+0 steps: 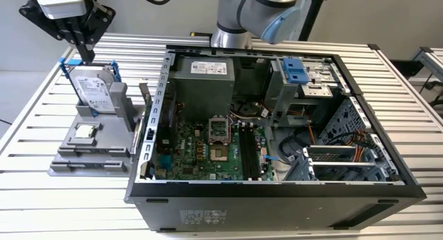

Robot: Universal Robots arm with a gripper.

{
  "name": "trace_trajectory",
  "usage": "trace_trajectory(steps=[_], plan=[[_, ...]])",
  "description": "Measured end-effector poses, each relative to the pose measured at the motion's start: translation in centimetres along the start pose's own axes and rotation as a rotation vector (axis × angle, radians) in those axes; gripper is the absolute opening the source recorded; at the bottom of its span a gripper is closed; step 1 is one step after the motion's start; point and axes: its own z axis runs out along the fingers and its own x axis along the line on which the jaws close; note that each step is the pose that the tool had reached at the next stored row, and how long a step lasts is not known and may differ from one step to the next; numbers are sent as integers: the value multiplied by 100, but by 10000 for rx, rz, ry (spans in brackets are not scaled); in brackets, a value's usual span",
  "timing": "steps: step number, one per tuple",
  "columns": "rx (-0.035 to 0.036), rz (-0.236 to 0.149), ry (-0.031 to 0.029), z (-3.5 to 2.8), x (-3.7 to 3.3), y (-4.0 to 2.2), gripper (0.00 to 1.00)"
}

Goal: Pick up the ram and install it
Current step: 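Reach for the ram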

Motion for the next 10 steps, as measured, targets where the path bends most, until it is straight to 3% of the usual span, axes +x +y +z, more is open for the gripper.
trace_trajectory(steps=[10], plan=[[9, -362, 16, 9, 180, -6, 0]])
